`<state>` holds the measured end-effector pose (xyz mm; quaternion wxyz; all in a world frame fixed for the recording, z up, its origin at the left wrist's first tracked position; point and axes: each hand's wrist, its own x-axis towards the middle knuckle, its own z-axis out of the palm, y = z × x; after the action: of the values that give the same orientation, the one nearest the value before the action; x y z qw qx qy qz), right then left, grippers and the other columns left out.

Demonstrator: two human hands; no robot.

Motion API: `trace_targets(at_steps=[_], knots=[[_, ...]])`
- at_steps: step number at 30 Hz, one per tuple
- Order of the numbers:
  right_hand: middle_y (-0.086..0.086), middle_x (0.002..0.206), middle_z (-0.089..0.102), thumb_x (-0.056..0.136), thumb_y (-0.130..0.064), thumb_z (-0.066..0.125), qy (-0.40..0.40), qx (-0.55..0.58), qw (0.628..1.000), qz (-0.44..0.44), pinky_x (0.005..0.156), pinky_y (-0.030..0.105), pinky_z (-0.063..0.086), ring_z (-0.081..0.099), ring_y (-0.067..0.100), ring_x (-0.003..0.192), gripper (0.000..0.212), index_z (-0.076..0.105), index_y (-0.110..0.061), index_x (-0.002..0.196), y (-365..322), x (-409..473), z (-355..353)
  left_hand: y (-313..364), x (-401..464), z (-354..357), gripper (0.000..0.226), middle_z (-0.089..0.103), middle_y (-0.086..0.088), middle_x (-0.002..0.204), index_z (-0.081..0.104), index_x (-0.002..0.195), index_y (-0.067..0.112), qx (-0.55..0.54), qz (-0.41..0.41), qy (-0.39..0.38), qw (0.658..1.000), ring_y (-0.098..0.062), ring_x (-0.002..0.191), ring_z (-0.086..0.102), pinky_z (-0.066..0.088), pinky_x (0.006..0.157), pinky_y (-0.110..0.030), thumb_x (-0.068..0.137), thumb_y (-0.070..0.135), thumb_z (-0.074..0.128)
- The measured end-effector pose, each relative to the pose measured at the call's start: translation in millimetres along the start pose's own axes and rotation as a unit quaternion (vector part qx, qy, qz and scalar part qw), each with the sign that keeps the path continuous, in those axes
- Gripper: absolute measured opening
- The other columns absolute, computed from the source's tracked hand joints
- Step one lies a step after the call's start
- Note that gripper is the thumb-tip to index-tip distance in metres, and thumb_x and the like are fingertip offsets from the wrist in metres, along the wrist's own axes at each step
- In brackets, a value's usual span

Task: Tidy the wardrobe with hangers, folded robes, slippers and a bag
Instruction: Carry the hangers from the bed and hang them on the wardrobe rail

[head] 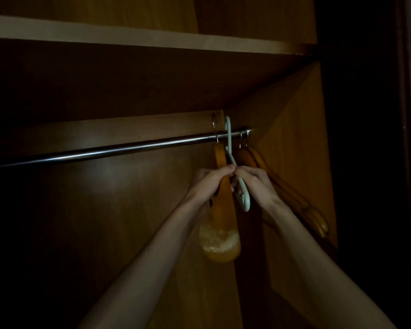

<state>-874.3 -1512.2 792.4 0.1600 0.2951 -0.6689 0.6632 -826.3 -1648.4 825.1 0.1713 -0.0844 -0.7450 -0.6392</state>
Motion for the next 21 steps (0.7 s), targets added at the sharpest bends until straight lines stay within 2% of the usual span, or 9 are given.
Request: trace_targets(at_steps=[3, 7, 10, 13, 15, 17, 19, 21], knots=[[0.000, 0.062, 0.067, 0.100, -0.024, 0.053, 0.001, 0.021, 1.000, 0.019, 0.064, 0.031, 0.046, 0.060, 0.009, 0.055, 0.033, 0.072, -0.021, 0.074, 1.4, 4.0, -1.2, -3.5, 12.1, 5.2, 0.034, 0.066, -0.004, 0.057, 0.076, 0.096, 0.001, -0.021, -0.032, -0.015, 0.999, -0.011, 0.048, 0.065, 0.049, 0.047, -0.017, 0.089, 0.034, 0.073], [-0.003, 0.060, 0.065, 0.101, -0.024, 0.051, 0.010, 0.014, 1.000, 0.026, 0.057, 0.026, 0.048, 0.060, 0.011, 0.054, 0.034, 0.069, -0.015, 0.074, 3.5, 3.8, 0.0, -15.7, 35.1, 7.7, 0.043, 0.066, -0.007, 0.063, 0.072, 0.102, -0.003, -0.040, -0.061, -0.043, 0.996, -0.015, 0.050, 0.065, 0.054, 0.050, -0.025, 0.087, 0.038, 0.074], [-0.001, 0.060, 0.066, 0.101, -0.025, 0.050, 0.038, 0.007, 0.999, 0.037, 0.061, 0.030, 0.048, 0.062, 0.013, 0.056, 0.036, 0.069, -0.014, 0.072, 9.3, 2.4, 3.4, -19.1, 41.1, 8.1, 0.045, 0.068, -0.008, 0.069, 0.073, 0.107, 0.000, -0.041, -0.069, -0.039, 0.996, -0.016, 0.053, 0.067, 0.055, 0.053, -0.026, 0.083, 0.038, 0.078], [0.014, 0.079, 0.073, 0.099, -0.025, 0.053, 0.059, 0.008, 0.997, 0.058, 0.076, 0.043, 0.057, 0.071, 0.029, 0.076, 0.033, 0.074, -0.004, 0.085, 12.8, 3.2, 5.2, -17.9, 43.1, 7.4, 0.042, 0.068, -0.007, 0.070, 0.074, 0.106, 0.000, -0.012, -0.074, -0.035, 0.997, -0.011, 0.048, 0.066, 0.049, 0.044, -0.018, 0.084, 0.035, 0.077], [0.020, 0.090, 0.074, 0.099, -0.025, 0.053, 0.066, 0.004, 0.995, 0.070, 0.083, 0.051, 0.057, 0.071, 0.038, 0.086, 0.032, 0.074, -0.001, 0.094, 14.4, 3.0, 4.7, -18.2, 44.8, 7.9, 0.050, 0.068, -0.007, 0.076, 0.071, 0.113, -0.001, -0.012, -0.087, -0.045, 0.995, -0.012, 0.051, 0.067, 0.050, 0.046, -0.019, 0.082, 0.036, 0.080], [0.021, 0.096, 0.074, 0.099, -0.026, 0.052, 0.066, -0.006, 0.995, 0.075, 0.086, 0.054, 0.057, 0.070, 0.040, 0.092, 0.032, 0.074, -0.002, 0.098, 16.4, 1.6, 3.5, -20.2, 45.5, 9.4, 0.052, 0.069, -0.007, 0.079, 0.070, 0.113, 0.000, -0.008, -0.104, -0.059, 0.993, -0.013, 0.056, 0.068, 0.051, 0.047, -0.021, 0.080, 0.038, 0.081], [0.020, 0.097, 0.074, 0.100, -0.025, 0.052, 0.061, -0.020, 0.995, 0.080, 0.088, 0.055, 0.057, 0.071, 0.039, 0.093, 0.032, 0.075, -0.004, 0.098, 18.1, -0.5, 1.9, -25.2, 46.1, 11.0, 0.057, 0.072, -0.009, 0.086, 0.070, 0.113, 0.002, -0.004, -0.105, -0.058, 0.993, -0.019, 0.068, 0.072, 0.057, 0.054, -0.025, 0.075, 0.043, 0.084], [0.018, 0.098, 0.075, 0.101, -0.025, 0.051, 0.061, -0.032, 0.994, 0.083, 0.088, 0.050, 0.058, 0.071, 0.035, 0.093, 0.030, 0.076, -0.009, 0.096, 18.4, -2.8, 0.0, -31.0, 45.2, 12.8, 0.072, 0.074, -0.014, 0.102, 0.072, 0.114, 0.006, -0.006, -0.109, -0.060, 0.992, -0.029, 0.087, 0.074, 0.063, 0.074, -0.041, 0.061, 0.052, 0.089]])
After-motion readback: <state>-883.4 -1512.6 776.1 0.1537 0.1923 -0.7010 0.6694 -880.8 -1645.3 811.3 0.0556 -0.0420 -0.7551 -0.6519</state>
